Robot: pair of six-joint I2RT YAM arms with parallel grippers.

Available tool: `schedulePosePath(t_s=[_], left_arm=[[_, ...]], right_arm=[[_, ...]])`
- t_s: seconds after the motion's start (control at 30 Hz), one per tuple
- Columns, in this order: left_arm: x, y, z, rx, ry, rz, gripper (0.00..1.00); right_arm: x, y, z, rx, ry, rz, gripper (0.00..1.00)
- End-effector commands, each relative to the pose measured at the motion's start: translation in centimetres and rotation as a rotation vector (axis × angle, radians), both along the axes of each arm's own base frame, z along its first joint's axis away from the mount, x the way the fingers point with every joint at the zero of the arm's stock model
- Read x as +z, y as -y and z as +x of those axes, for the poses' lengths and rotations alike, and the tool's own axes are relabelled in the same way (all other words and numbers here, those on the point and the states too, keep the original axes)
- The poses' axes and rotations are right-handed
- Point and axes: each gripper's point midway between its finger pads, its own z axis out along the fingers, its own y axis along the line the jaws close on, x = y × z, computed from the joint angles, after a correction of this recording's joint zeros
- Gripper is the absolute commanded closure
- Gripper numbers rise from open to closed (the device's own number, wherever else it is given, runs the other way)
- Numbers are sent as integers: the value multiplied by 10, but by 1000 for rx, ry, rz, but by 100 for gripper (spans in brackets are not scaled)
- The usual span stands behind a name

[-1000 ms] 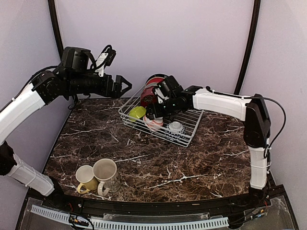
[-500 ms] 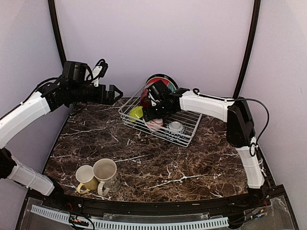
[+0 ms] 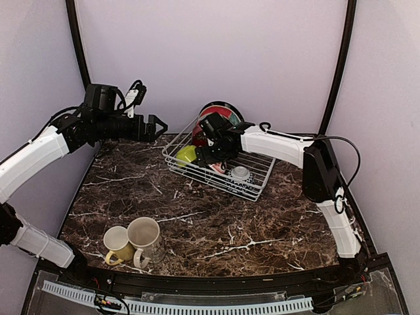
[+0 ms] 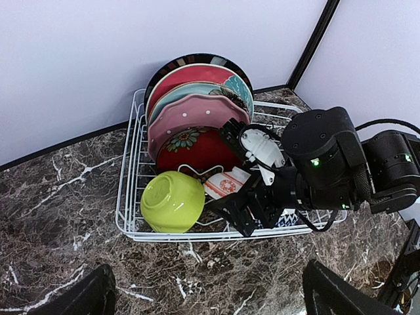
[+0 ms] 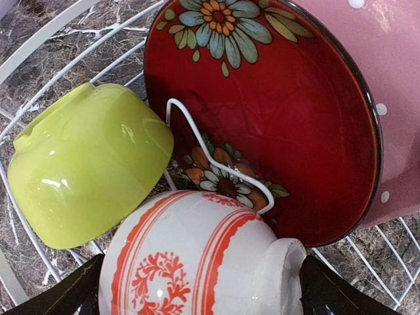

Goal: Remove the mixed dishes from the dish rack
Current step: Grab the bowl from the dish rack.

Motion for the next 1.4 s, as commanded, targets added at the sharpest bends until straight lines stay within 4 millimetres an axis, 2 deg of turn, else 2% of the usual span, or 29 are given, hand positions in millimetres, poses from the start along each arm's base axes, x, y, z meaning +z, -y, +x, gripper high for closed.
schedulePosePath(t_s=[0.0, 0.1, 0.27, 0.37, 0.67, 0.97, 1.13, 1.27, 1.37], left_arm=[[3, 1, -4, -19, 4, -26, 2], [0, 3, -3, -21, -6, -25, 2], [-3, 4, -2, -23, -17, -27, 2], [-4, 4, -2, -25, -18, -27, 2], [-13, 9, 0, -37, -49, -30, 2], [-25, 16, 2, -60, -94, -36, 2], [-29, 23, 0, -87, -121, -56, 2], [-32, 27, 0, -105, -142, -66, 2], [-32, 29, -1, -115, -146, -68, 2]], right_arm=[[-26, 11, -8, -18, -53, -77, 4], [-17, 11, -6, -18, -30, -70, 16], [10, 8, -7, 6, 13, -38, 39], [25, 7, -11, 31, 42, -16, 47], [56, 22, -15, -6, 118, 22, 76], [99, 38, -13, -43, 203, 210, 91], [115, 47, -11, -44, 177, 355, 93], [125, 46, -23, 16, 113, 514, 93], [136, 45, -44, 85, 77, 588, 93]])
